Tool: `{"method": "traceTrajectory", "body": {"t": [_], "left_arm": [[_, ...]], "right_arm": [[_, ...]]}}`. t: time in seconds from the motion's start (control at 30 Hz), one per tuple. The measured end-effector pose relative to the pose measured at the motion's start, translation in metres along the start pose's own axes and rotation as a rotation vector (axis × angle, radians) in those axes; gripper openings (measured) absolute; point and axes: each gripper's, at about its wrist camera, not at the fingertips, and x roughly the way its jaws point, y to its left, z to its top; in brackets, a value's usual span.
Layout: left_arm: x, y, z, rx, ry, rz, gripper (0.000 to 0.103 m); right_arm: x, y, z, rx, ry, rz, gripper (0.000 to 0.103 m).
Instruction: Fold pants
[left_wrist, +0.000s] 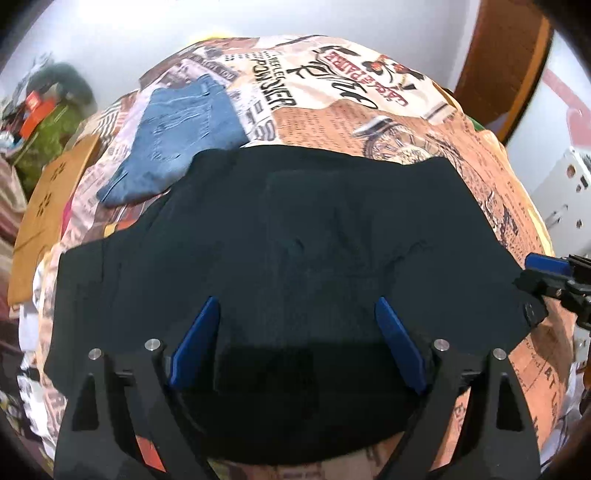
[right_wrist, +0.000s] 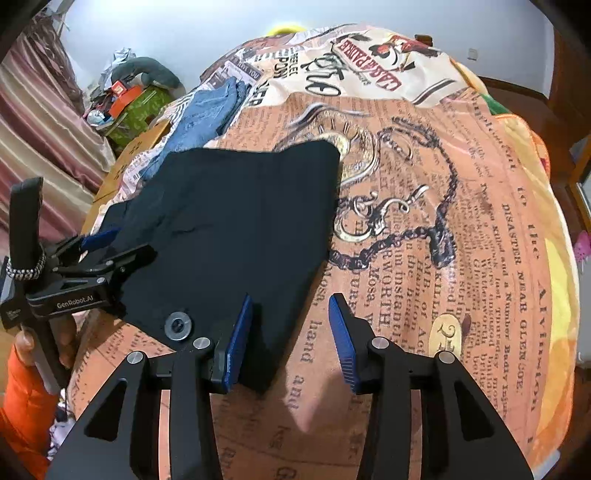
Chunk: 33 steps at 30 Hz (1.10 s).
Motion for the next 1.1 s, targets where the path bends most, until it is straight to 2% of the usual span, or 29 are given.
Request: {"method": "traceTrajectory", "body": {"t": [0.17, 0.27, 0.37, 0.53, 0.67, 0.77, 0.87, 0.93, 1.1], "left_arm": [[-0.019, 0.02, -0.001, -0.039, -0.033, 0.049, 0.088], [-0.035, 0.04, -0.003, -0.067, -0.067, 0.12, 0.087], [-0.05, 0.072, -0.012, -0.145, -0.092, 0.14, 0.088], [-0.06, 0.128, -0.039, -0.299, -0.075, 0.141, 0.089], [-0.056, 0.167, -0.065, -0.406, -0.029, 0.139, 0.089], [-0.049, 0.192, -0.086, -0.509, 0.023, 0.091, 0.089], [-0.039, 0.21, -0.11, -0.627, 0.059, -0.002, 0.089], [-0.03, 0.214, -0.121, -0.672, 0.089, -0.053, 0.089], [-0.014, 0.208, -0.13, -0.711, 0.111, -0.168, 0.09]], "right_arm": [[-0.027, 0.019, 0.015, -0.045, -0.093, -0.006, 0.039], [-0.041, 0.037, 0.025, -0.095, -0.138, 0.003, 0.039], [-0.049, 0.057, 0.031, -0.13, -0.17, 0.033, 0.039], [-0.039, 0.087, 0.032, -0.182, -0.163, 0.085, 0.039], [-0.02, 0.105, 0.031, -0.215, -0.128, 0.084, 0.04], [-0.004, 0.113, 0.03, -0.226, -0.092, 0.087, 0.04], [0.011, 0.121, 0.029, -0.245, -0.059, 0.071, 0.04], [0.022, 0.125, 0.029, -0.264, -0.039, 0.051, 0.04], [0.044, 0.12, 0.028, -0.261, 0.007, 0.012, 0.04]]}}
